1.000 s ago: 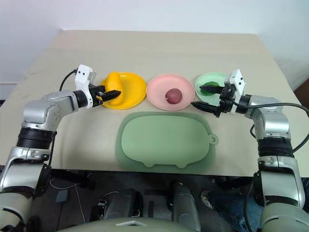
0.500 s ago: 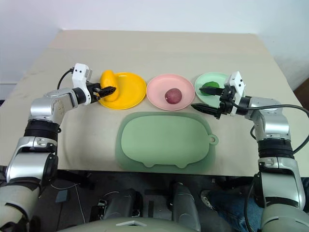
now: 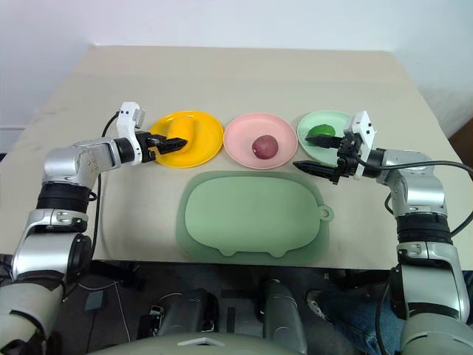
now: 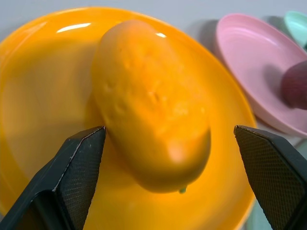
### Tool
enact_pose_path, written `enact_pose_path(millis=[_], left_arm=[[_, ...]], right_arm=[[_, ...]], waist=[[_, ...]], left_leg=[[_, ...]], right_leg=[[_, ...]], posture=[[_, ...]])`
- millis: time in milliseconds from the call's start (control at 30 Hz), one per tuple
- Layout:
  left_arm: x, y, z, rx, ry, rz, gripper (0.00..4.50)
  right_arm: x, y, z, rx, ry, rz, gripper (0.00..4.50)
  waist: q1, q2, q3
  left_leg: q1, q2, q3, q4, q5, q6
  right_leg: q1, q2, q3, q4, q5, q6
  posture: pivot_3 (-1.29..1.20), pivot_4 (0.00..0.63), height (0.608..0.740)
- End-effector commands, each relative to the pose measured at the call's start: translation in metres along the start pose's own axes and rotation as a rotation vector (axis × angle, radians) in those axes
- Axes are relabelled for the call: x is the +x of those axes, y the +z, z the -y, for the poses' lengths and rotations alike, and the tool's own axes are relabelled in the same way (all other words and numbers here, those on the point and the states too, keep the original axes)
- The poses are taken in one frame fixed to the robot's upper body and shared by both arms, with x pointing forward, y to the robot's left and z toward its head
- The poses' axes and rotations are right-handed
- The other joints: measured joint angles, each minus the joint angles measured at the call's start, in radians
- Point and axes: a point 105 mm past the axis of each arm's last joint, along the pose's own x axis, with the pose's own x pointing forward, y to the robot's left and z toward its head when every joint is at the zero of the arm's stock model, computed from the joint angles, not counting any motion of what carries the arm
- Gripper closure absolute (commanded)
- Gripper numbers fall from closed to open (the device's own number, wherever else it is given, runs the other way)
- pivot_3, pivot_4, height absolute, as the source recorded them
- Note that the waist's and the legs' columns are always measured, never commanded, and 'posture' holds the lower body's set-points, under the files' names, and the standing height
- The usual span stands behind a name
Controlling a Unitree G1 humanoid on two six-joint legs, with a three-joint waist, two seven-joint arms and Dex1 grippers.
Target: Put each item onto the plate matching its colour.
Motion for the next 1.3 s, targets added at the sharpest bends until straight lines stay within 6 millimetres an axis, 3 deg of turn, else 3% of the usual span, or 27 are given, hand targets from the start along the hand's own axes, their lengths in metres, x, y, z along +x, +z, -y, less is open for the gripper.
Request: enact_pose_path(millis=[33,167,367,500,633,767,967,1033,1133,1300], left_arm=[[-0.025,0.023,0.005,0.103,-0.033,0.026,0.01],[-0.045,0.031,0.006,0.182,-0.038,0.013,0.01],[-0.064,0.039,0.031,0.207,-0.192,0.046,0.01],[-0.082,0.056,0.059,0.170,-0.399,0.161,0.01],[-0.088,0.042,0.069,0.233,-0.478,0.100,0.01],[-0.105,0.027,0.086,0.276,-0.675,0.061,0.01],[-0.110,-0.009,0.078,0.497,-0.768,-0.020,0.01],[-0.113,-0.018,0.072,0.498,-0.784,-0.048,0.01],[-0.115,-0.022,0.058,0.534,-0.763,-0.051,0.01],[-0.114,-0.001,0.047,0.571,-0.722,-0.002,0.01]], right_arm=[[-0.005,0.015,0.002,-0.049,-0.006,0.025,0.00],[-0.006,0.016,0.002,-0.047,-0.002,0.029,0.00],[-0.004,0.019,0.003,-0.041,0.002,0.044,0.00],[-0.009,0.024,-0.005,-0.028,0.057,0.057,0.00],[-0.015,0.028,-0.009,-0.018,0.076,0.067,0.00],[-0.020,0.031,-0.013,-0.020,0.094,0.073,0.00],[-0.025,0.032,-0.020,-0.030,0.131,0.059,0.00],[-0.025,0.031,-0.019,-0.026,0.128,0.050,0.00],[-0.023,0.032,-0.020,-0.025,0.134,0.047,0.00],[-0.016,0.037,-0.022,-0.032,0.163,0.049,0.00]], waist=[[-0.001,0.000,0.000],[-0.003,0.000,0.000],[0.001,0.000,0.000],[0.000,0.000,0.000],[0.000,0.000,0.000],[0.000,0.001,0.000],[0.001,0.001,0.000],[0.002,0.001,0.000],[0.002,0.001,0.000],[0.004,0.001,0.000]], left_leg=[[0.000,0.000,0.000,0.000,0.000,0.000],[0.000,0.001,0.000,0.000,0.000,0.000],[-0.001,0.001,0.000,0.000,0.000,0.000],[-0.003,0.001,-0.001,0.000,0.000,0.000],[-0.003,0.001,-0.001,0.000,0.000,0.000],[-0.004,0.001,-0.001,0.000,0.000,0.000],[-0.004,0.001,0.000,0.000,-0.001,0.002],[-0.006,0.001,0.000,0.001,-0.001,0.002],[-0.009,0.001,0.000,0.002,-0.002,0.003],[-0.011,0.000,-0.001,0.003,-0.002,0.005]], right_leg=[[0.000,0.000,0.000,0.000,0.000,0.000],[-0.001,0.000,0.000,0.000,0.000,0.000],[-0.001,0.000,0.000,0.000,0.000,0.000],[-0.002,0.001,0.000,0.000,0.000,0.000],[-0.002,0.001,0.000,0.000,0.000,0.000],[-0.003,0.001,0.000,0.000,0.000,0.000],[-0.004,0.001,0.000,-0.002,0.000,0.000],[-0.005,0.001,0.000,-0.002,0.000,-0.001],[-0.008,0.001,0.000,-0.001,0.000,-0.001],[-0.008,0.001,-0.001,-0.001,0.000,-0.001]], posture=[[0.00,0.150,0.740],[0.00,0.150,0.740],[0.00,0.150,0.740],[0.00,0.150,0.740],[0.00,0.150,0.740],[0.00,0.150,0.740],[0.00,0.150,0.740],[0.00,0.150,0.740],[0.00,0.150,0.740],[0.00,0.150,0.740]])
